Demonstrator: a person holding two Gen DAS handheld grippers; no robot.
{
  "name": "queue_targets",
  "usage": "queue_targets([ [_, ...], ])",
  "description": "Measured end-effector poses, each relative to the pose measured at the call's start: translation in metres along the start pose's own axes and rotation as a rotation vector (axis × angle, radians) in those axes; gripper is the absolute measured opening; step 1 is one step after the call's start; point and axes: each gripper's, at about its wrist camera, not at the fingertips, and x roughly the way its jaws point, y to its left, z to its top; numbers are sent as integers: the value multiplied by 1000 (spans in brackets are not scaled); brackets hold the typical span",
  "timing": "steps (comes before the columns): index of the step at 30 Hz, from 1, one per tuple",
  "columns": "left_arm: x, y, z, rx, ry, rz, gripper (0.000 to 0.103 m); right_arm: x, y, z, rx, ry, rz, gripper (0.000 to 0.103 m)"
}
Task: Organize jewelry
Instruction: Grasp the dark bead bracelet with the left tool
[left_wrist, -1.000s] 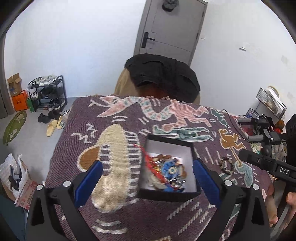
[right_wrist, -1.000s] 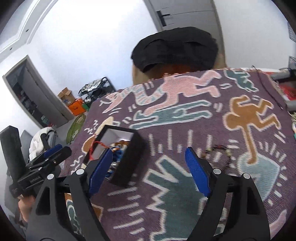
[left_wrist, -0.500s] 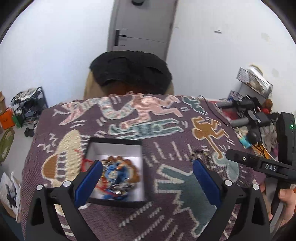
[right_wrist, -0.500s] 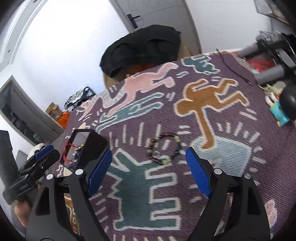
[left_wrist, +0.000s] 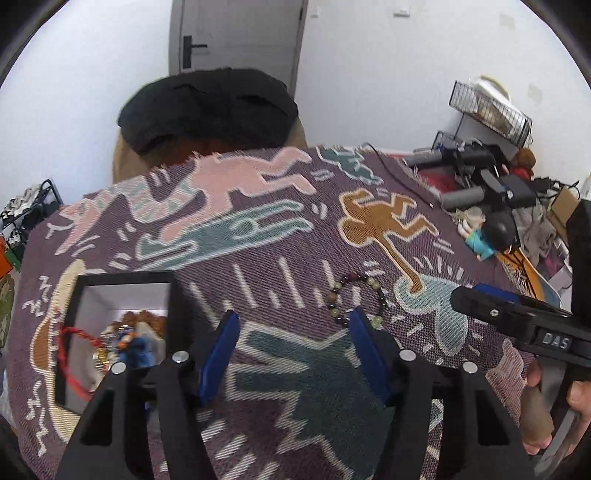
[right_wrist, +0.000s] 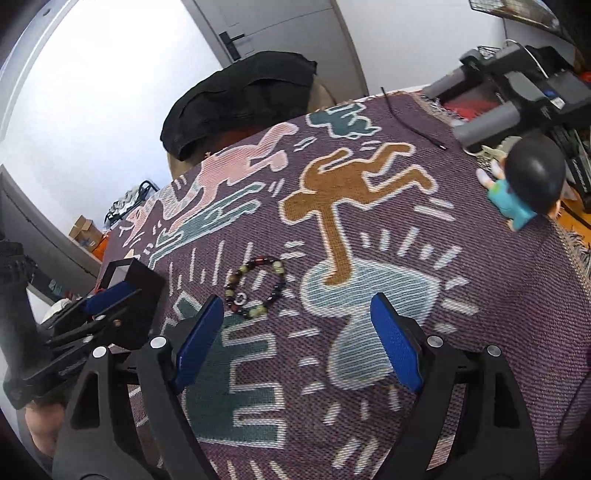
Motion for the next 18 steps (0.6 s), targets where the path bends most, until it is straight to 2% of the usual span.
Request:
queue_targets([
  [2, 11, -7, 3, 11, 20, 0, 52, -1, -5, -1, 7, -2, 0, 82],
  [8, 43, -16, 11, -2, 84, -12, 43, 0, -14, -3, 11, -1, -7, 82],
  [14, 75, -23, 16, -8, 138, -15, 36, 7, -19, -1, 8, 17, -30, 65],
  [18, 92, -25, 19, -15, 163, -5, 31, 7, -21, 2, 8, 16, -29, 65],
])
